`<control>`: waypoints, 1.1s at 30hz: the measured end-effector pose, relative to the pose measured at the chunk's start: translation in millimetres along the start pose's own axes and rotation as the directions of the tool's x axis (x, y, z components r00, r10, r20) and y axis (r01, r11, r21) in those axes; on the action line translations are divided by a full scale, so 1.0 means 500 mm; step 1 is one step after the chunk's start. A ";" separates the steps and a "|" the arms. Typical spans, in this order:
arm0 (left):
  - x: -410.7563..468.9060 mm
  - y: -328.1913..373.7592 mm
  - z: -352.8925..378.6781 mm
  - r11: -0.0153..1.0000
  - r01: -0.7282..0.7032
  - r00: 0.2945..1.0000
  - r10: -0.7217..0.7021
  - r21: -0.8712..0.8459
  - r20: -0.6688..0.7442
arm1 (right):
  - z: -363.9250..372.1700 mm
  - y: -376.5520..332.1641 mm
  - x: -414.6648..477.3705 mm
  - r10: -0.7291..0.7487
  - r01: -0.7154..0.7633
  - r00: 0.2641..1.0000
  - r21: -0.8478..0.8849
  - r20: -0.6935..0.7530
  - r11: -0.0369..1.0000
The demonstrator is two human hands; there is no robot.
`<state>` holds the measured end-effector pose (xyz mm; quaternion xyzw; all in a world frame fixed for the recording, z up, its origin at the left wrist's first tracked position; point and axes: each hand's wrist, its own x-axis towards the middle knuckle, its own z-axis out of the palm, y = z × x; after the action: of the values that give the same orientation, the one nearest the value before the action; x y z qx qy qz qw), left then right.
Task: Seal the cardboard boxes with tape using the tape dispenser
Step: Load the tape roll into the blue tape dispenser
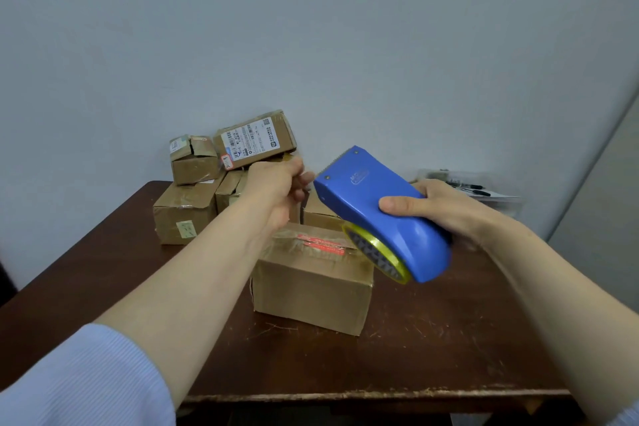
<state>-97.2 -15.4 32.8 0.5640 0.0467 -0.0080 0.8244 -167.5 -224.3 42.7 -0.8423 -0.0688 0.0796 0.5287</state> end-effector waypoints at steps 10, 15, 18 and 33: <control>0.030 0.000 -0.033 0.966 0.079 0.993 -0.097 -0.246 -0.063 | -0.043 -0.003 0.009 0.125 -0.125 0.992 -0.108 -0.002 0.986; 0.020 0.004 0.001 0.979 0.050 0.996 -0.062 -0.198 -0.057 | -0.016 0.014 0.025 0.173 -0.172 0.985 -0.105 0.001 0.980; 0.011 0.002 0.012 0.979 0.066 0.997 -0.073 -0.193 -0.031 | -0.011 0.034 0.028 0.197 -0.195 0.980 -0.082 0.012 0.977; -0.070 0.005 0.093 0.840 -0.359 0.932 0.301 0.407 0.200 | 0.007 0.230 -0.054 0.275 -0.090 0.951 0.731 -0.138 0.676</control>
<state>-128.5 -58.9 55.0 0.7322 -0.1071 0.0878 0.6668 -190.9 -276.1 -60.9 -0.5748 0.1163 0.0520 0.8083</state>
